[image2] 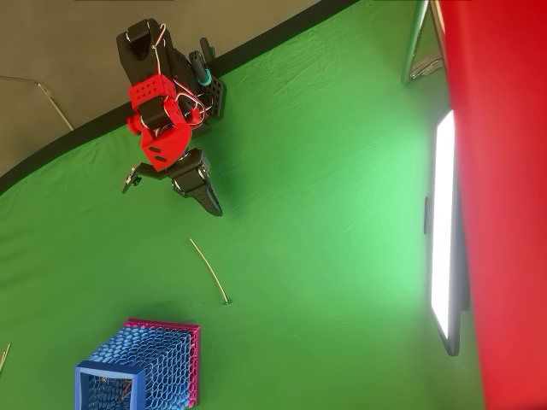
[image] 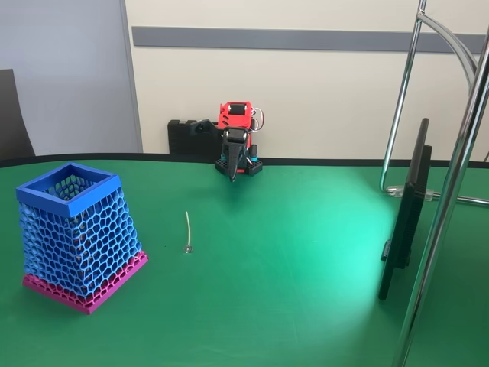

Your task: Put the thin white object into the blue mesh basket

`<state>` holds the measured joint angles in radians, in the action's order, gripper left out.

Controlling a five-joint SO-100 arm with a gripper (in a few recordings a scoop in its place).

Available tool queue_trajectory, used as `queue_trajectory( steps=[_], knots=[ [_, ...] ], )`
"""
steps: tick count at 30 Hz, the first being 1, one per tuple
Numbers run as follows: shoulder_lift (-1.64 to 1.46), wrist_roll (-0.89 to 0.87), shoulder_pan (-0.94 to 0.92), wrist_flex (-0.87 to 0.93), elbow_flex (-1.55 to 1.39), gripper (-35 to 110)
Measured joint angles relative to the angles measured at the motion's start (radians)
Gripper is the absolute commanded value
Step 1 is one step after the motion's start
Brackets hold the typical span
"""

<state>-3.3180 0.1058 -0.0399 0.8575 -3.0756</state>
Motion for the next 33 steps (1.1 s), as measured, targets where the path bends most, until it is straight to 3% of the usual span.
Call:
queue_trajectory(
  steps=[33],
  knots=[
    [0.000,-0.009,0.015,0.009,0.000,1]
  ],
)
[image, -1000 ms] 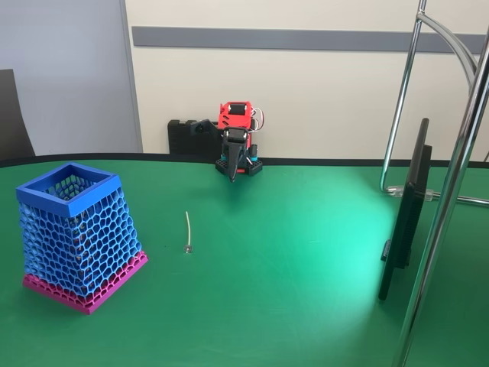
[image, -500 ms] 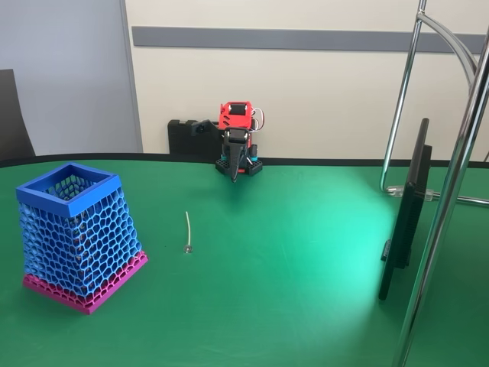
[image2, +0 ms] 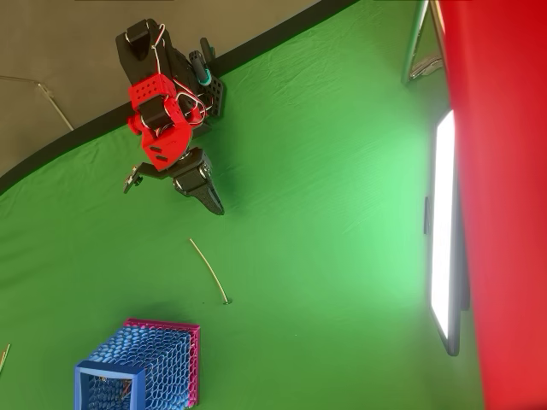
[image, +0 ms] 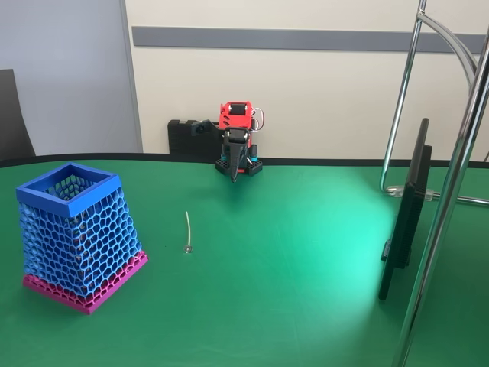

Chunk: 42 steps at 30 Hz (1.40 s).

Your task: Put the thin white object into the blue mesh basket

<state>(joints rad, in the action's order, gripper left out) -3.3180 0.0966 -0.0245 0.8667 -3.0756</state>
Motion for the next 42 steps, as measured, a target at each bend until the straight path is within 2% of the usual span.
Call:
queue_trajectory(
  steps=[29,35,39,42],
  knots=[
    [0.005,0.020,0.003,-0.006,0.000,1],
    [0.158,0.092,0.003,-0.172,0.017,1],
    [0.373,0.163,0.021,-0.324,0.086,1],
    [0.499,0.213,0.031,-0.368,0.158,1]
  ],
)
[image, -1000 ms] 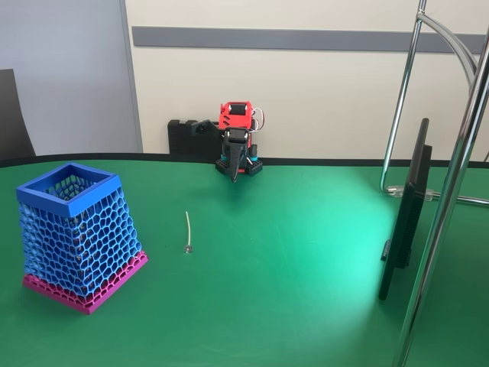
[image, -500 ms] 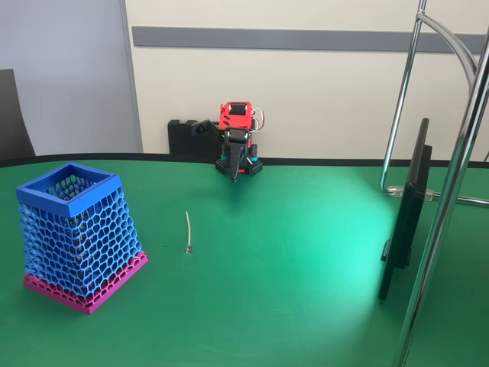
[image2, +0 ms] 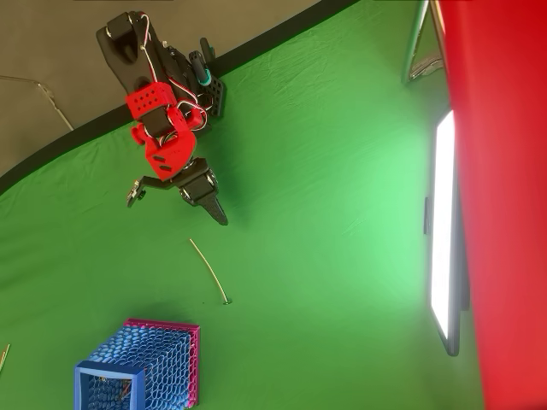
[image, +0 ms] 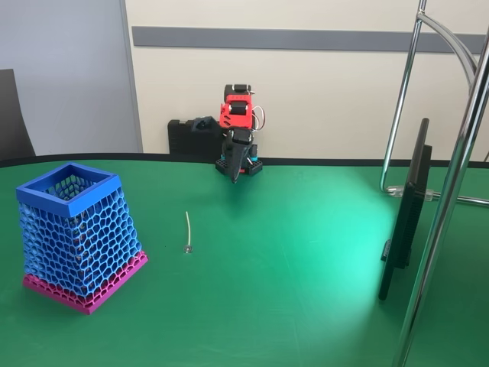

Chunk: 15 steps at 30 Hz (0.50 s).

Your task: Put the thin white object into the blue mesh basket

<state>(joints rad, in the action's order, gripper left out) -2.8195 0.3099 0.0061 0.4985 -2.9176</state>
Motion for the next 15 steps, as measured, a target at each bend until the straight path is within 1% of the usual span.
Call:
queue_trajectory(
  steps=[2,6,15],
  knots=[
    [0.054,0.025,0.011,-0.005,0.038,1],
    [0.178,0.066,0.015,0.044,0.172,1],
    [0.465,0.181,0.089,0.304,0.548,1]
  ],
)
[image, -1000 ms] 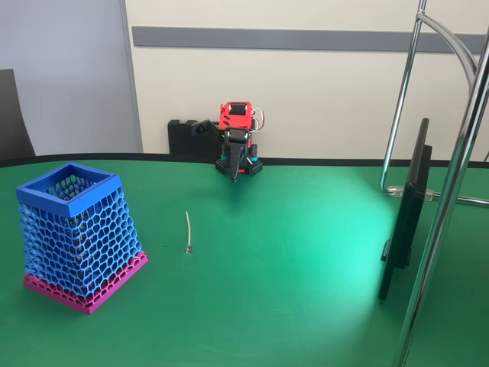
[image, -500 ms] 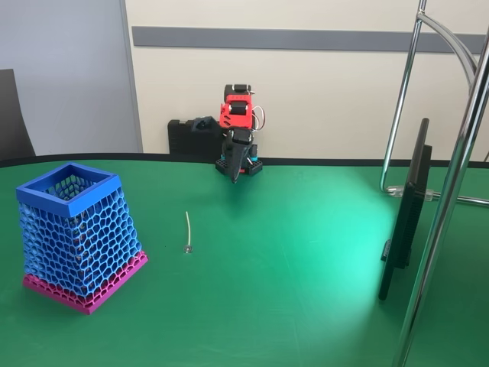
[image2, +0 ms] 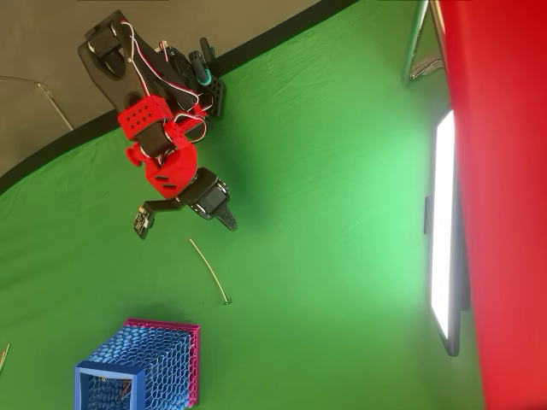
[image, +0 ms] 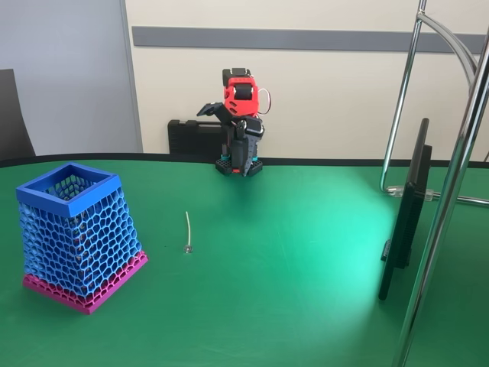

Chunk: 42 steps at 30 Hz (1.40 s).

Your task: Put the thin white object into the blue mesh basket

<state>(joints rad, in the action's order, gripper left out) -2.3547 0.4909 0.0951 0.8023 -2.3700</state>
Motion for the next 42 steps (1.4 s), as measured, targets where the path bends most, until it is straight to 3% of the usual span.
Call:
queue_trajectory(
  steps=[6,11,15,34,42],
  knots=[
    [0.124,0.100,-0.002,0.183,0.229,1],
    [0.229,0.206,-0.052,0.225,0.327,1],
    [0.345,0.388,-0.097,0.233,0.403,1],
    [0.749,1.080,-0.290,0.150,0.641,1],
    [0.804,1.206,-0.333,-0.109,0.503,1]
  ],
)
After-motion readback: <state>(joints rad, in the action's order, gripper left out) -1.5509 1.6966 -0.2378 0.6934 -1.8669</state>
